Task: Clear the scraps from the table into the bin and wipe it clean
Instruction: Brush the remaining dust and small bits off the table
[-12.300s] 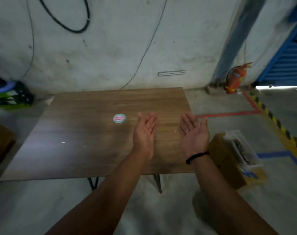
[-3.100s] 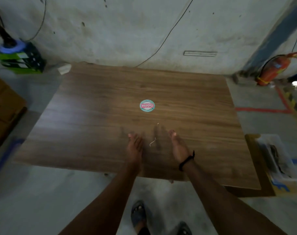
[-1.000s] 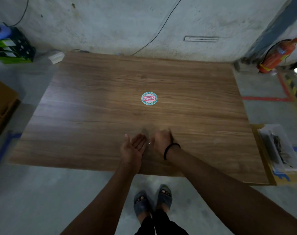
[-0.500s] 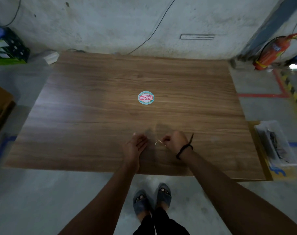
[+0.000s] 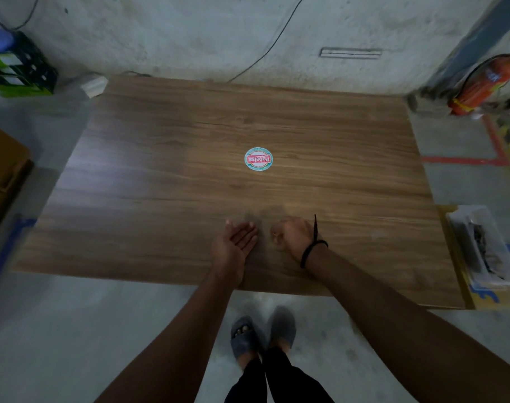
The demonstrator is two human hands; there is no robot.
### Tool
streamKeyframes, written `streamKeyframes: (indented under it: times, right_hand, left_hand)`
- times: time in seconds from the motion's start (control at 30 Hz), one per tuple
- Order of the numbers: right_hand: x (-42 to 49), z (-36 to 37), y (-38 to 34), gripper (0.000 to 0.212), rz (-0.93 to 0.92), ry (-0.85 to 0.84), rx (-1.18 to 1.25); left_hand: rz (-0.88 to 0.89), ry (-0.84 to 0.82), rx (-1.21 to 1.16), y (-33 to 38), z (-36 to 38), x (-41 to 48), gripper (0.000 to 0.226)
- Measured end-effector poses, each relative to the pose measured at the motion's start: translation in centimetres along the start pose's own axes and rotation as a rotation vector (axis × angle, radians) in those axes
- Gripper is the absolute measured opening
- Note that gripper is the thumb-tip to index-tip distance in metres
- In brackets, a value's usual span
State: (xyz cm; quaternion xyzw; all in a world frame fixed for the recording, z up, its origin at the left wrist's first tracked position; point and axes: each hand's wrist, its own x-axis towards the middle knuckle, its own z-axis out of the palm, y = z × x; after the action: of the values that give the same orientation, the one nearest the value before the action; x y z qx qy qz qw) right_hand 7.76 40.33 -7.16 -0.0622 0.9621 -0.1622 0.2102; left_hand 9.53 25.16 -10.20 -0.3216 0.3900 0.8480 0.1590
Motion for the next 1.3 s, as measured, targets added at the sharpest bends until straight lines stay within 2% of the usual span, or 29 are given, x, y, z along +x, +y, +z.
streamKeyframes:
  times: [0.17, 0.37, 0.5, 0.6, 0.67, 0.77, 0.83, 0.9, 0.97, 1.07, 1.17, 1.3]
  right_hand:
    - [0.6, 0.1, 0.1, 0.027, 0.098, 0.033, 0.019]
    - [0.2, 0.8, -0.2, 0.025, 0.136, 0.052, 0.007]
    - [-0.2, 1.5, -0.5, 0.013, 0.034, 0.240, 0.048]
    - [0.1, 1.3, -0.7, 0.020, 0.171, 0.103, 0.094]
    - [0.5, 0.9, 0.2, 0.015, 0.265, 0.097, 0.244]
    - [0.1, 0.1, 2.0, 0.013, 0.301, 0.181, 0.580]
    - [-1.2, -0.5, 3.0, 0.023, 0.384, 0.253, 0.961]
    - [-2.3, -0.9, 3.8, 0.020, 0.450, 0.269, 1.297]
    - [-3.2, -1.3, 4.2, 0.019, 0.474, 0.262, 1.523]
    - [-4.6, -1.7, 5.0, 0.021, 0.516, 0.297, 1.784]
    - [-6.5, -1.9, 6.1, 0.024, 0.553, 0.366, 1.999]
    - [-10.1, -2.7, 8.5, 0.025, 0.552, 0.511, 2.139]
  left_hand:
    - [-0.010, -0.001, -0.020, 0.1, 0.1, 0.0, 0.044]
    - [0.015, -0.009, 0.006, -0.2, 0.1, 0.0, 0.039]
    - [0.022, -0.004, 0.060, -0.5, 0.4, 0.2, 0.035]
    - [0.004, -0.012, 0.053, -0.7, 0.6, 0.3, 0.035]
    - [-0.010, -0.015, 0.031, -0.4, 0.6, 0.0, 0.037]
    - [-0.036, -0.015, 0.022, -0.1, 0.8, -0.1, 0.038]
    - [-0.053, -0.016, 0.074, -0.3, 0.9, -0.1, 0.035]
    - [-0.053, -0.022, 0.157, -0.7, 1.3, -0.2, 0.028]
    - [-0.053, -0.039, 0.214, -0.8, 2.0, -0.8, 0.022]
    - [-0.069, -0.086, 0.236, -1.4, 3.5, -1.6, 0.021]
    - [-0.097, -0.198, 0.155, -3.1, 6.3, -2.6, 0.036]
    - [-0.168, -0.332, 0.149, -6.7, 12.6, -6.0, 0.038]
